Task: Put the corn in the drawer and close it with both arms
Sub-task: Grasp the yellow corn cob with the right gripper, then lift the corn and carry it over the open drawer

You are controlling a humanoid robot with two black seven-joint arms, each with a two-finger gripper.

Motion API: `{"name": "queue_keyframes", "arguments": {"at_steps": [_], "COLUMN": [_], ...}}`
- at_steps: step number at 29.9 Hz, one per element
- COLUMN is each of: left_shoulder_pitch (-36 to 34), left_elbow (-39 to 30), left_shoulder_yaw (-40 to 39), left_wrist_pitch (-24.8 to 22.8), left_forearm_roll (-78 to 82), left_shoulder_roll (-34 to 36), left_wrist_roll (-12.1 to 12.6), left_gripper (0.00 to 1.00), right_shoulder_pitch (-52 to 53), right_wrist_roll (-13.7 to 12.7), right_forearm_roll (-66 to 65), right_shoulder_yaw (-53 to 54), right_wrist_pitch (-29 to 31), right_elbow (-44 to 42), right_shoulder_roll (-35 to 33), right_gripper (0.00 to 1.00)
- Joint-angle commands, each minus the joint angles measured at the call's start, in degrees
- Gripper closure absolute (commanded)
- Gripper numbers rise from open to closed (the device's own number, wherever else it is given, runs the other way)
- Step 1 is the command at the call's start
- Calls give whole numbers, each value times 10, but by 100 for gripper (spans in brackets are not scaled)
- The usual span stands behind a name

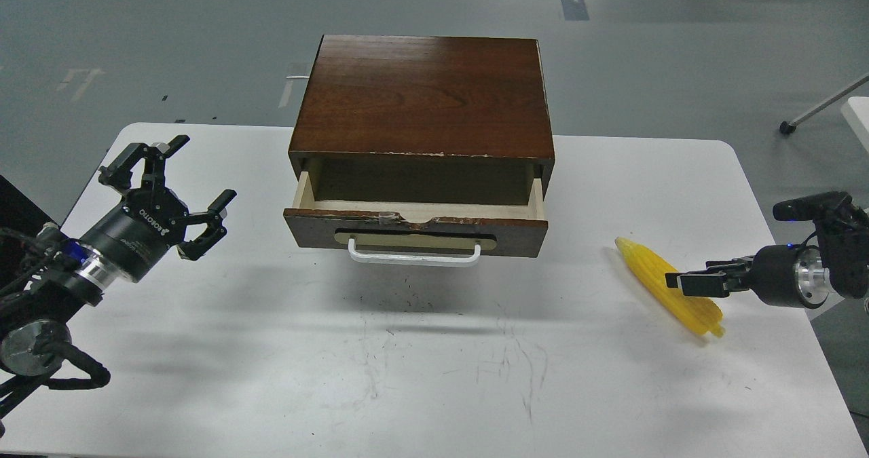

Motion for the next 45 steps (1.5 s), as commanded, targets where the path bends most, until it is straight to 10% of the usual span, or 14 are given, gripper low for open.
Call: {"name": "queue_keyframes", "arguments": {"at_steps": [1, 10, 14, 30, 45], "left_shoulder_pitch": [0, 0, 0, -5, -5], "left_elbow": [0, 0, 0, 0, 0], "left_shoulder_yaw": [0, -1, -2, -2, -3], "left_wrist_pitch": [0, 0, 0, 0, 0], "left_forearm_roll": [0, 0, 0, 0, 0], "left_shoulder_roll": [0, 0, 1, 1, 12], "left_wrist_roll": [0, 0, 0, 0, 0], "left_gripper": [1, 1, 1, 1, 1], "right_shoulder_pitch": [-2, -1, 5, 293, 551], "right_wrist_roll": [0, 0, 0, 0, 0], "right_forearm_roll": [0, 0, 0, 16, 28], "right_shoulder_yaw": [-6, -21, -20, -23, -166], "right_wrist_pitch": [-1, -1, -1, 14, 28], "right_elbow": [0, -3, 0, 67, 132], "right_shoulder_roll": [1, 11, 9, -3, 238], "right_gripper": [32, 45, 83, 84, 84]}}
